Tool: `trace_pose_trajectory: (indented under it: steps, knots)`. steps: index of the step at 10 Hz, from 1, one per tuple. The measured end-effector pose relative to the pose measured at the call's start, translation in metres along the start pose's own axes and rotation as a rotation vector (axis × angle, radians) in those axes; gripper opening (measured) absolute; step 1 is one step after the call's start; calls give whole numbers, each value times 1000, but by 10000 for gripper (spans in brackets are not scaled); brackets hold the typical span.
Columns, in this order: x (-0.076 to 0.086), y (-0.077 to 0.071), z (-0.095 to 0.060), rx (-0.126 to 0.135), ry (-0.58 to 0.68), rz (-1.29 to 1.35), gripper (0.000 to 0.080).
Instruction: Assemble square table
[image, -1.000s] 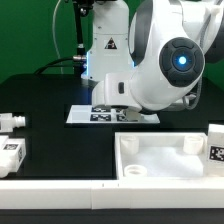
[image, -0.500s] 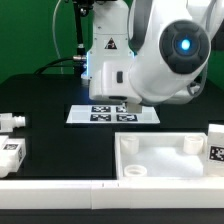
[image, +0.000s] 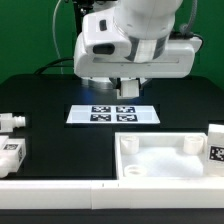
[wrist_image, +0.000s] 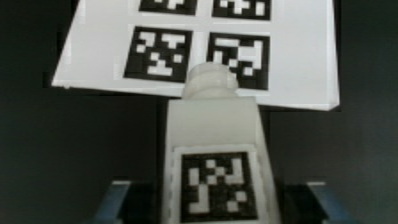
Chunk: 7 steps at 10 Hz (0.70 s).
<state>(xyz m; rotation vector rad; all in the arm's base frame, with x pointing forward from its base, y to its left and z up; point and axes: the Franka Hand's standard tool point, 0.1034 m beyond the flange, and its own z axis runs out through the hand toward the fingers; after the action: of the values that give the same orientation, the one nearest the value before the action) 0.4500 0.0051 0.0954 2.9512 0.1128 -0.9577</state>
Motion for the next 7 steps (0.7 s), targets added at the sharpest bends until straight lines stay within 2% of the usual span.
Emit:
trace_pose_trajectory:
  steps: [1,2,3,4,5,6,7]
  knots:
    - [5,0,-2,-1,81,-2,284]
    - [4,-2,-7,35,132,4,284]
    - [14,-2,-32,111,189,19,284]
    - [30,1,-59,156,295,24,284]
    - [41,8,-80,164,409,42,284]
    - [46,11,-90,145,520,51,284]
    - [43,12,-82,135,567,58,284]
